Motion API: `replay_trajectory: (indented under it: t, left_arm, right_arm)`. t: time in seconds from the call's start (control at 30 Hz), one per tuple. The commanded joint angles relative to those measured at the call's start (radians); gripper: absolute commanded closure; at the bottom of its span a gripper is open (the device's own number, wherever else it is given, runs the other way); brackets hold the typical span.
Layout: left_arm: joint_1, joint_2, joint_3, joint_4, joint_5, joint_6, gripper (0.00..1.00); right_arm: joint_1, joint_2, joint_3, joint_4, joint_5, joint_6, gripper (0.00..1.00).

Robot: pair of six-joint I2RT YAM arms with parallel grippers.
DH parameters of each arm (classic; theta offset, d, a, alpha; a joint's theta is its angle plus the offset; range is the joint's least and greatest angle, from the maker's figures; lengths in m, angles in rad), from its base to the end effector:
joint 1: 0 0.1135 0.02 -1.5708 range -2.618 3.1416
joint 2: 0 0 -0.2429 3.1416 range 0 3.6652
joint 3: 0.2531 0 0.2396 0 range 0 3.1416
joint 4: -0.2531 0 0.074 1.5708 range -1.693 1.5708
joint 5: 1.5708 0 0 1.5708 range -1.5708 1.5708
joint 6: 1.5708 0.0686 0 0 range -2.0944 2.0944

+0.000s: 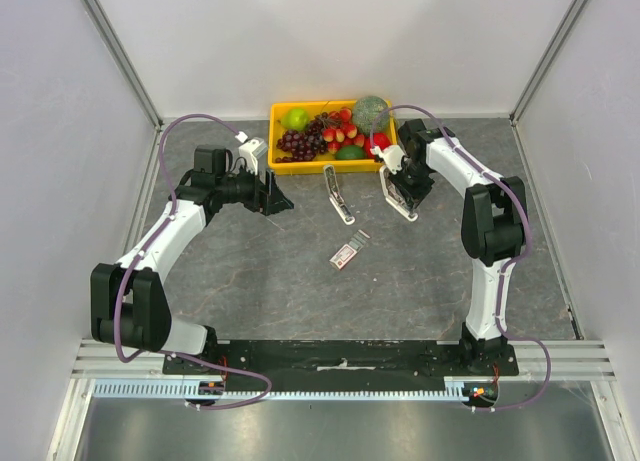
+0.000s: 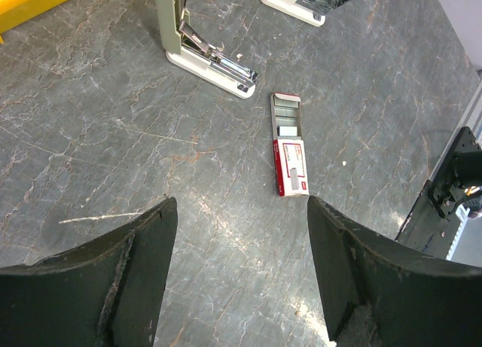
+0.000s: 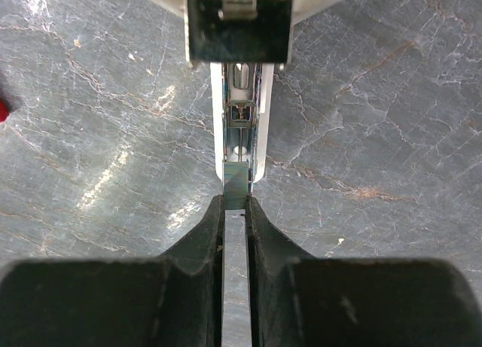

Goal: Load the staples into the stapler
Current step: Install the staple into the stapler.

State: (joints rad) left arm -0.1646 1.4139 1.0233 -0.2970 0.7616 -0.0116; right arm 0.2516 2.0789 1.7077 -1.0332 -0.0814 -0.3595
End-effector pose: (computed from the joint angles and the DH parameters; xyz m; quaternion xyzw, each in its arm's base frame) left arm 0.3029 -0.0983 0.2421 0.2225 0.8247 -0.3696 0.3657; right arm 0.3857 0.1049 0.1571 -0.3027 0.9486 0.0360 0.0851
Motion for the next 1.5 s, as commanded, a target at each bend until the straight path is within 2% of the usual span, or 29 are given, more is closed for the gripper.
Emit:
replay_trajectory:
  t: [0.0, 0.53, 1.07, 1.47]
  left_arm:
    - [0.005, 0.007, -0.002, 0.032, 0.016, 0.027, 0.24]
    - [0.005, 0.01, 0.001, 0.032, 0.018, 0.027, 0.24]
    - [0.005, 0.005, -0.002, 0.033, 0.019, 0.025, 0.24]
    - [0.005, 0.007, -0.003, 0.033, 0.018, 0.027, 0.24]
  right_arm:
    - [0.003, 0.013, -0.005, -0.01, 0.003, -0.007, 0.88]
    - [0.003, 0.018, 0.003, -0.007, 0.005, -0.004, 0.89]
    - [0.005, -0.06, 0.021, 0.007, -0.009, 0.005, 0.9]
    - [0.003, -0.037, 0.007, 0.007, 0.026, 0.004, 0.9]
